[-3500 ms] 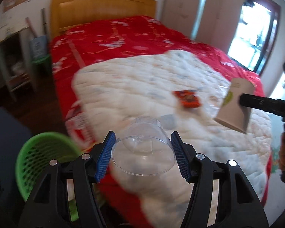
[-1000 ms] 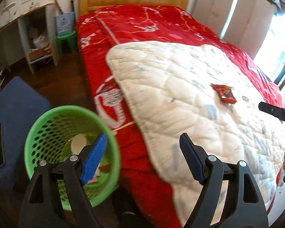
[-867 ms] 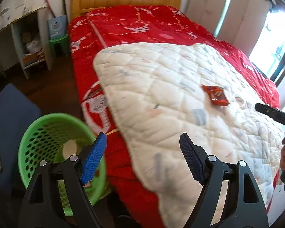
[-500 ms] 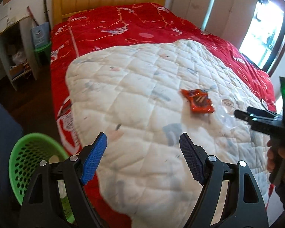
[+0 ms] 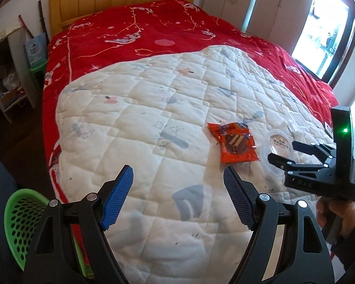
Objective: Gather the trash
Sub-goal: 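Grasp the round clear labeled food tub with the right tool, then grasp the orange wafer snack packet with the left tool while the right tool holds the tub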
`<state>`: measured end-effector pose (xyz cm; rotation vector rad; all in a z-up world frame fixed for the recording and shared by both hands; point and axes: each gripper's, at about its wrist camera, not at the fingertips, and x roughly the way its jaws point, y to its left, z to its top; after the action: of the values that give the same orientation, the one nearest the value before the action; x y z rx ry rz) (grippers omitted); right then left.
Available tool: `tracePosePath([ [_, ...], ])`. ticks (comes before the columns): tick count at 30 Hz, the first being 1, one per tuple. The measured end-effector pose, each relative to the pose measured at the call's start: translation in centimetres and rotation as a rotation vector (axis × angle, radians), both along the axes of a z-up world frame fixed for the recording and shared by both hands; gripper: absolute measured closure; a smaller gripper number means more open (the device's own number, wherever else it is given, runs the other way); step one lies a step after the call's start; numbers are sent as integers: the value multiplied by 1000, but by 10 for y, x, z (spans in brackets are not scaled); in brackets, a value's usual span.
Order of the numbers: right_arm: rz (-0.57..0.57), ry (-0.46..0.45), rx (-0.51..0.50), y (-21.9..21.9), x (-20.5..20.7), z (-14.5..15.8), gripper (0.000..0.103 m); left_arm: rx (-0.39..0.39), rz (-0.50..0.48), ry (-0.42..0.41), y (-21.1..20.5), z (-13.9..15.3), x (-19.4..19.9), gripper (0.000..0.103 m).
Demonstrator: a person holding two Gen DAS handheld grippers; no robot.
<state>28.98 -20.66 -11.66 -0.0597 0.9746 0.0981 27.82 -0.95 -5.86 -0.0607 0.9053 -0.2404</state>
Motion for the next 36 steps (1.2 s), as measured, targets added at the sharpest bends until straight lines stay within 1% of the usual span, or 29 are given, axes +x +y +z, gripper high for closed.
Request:
tracePosePath([
  [2,6,8,2,-1,1,-2,35,2,-7,6,-6,-2,4,25],
  [3,6,9,9,-2,1,-3,41,4,-12,9,-9,-3,6,25],
  [4,5,8,23,-3,0,-2,42,5,-15,11,-11,-4,7,25],
  [8,4,-14,62,-10,-7,6,42,-9,-35,20,-24,-5,14,25],
  [10,3,-19,86,-14,-12,11,42,-13,-51,22,-32,-5,17,22],
  [12,-1,-24,102,-18,-17,17,42,3,-65,20,-44,-7,21,19],
  [16,3,-46,103,-26,-30,29,42,6,-107,34,-65,-12,29,18],
  [22,1,-78,108,-41,-45,44,42,34,-164,57,-94,-24,41,18],
  [25,-3,-84,109,-48,-49,47,42,63,-185,67,-106,-31,48,18],
  [28,-5,-82,108,-52,-52,46,42,65,-195,91,-113,-39,57,18],
  [32,-4,-77,109,-55,-53,42,42,75,-190,101,-117,-49,62,18],
  [34,-6,-73,114,-56,-53,40,42,77,-187,103,-118,-53,63,20],
  [36,-6,-71,114,-56,-54,39,42,64,-186,109,-117,-56,64,31],
])
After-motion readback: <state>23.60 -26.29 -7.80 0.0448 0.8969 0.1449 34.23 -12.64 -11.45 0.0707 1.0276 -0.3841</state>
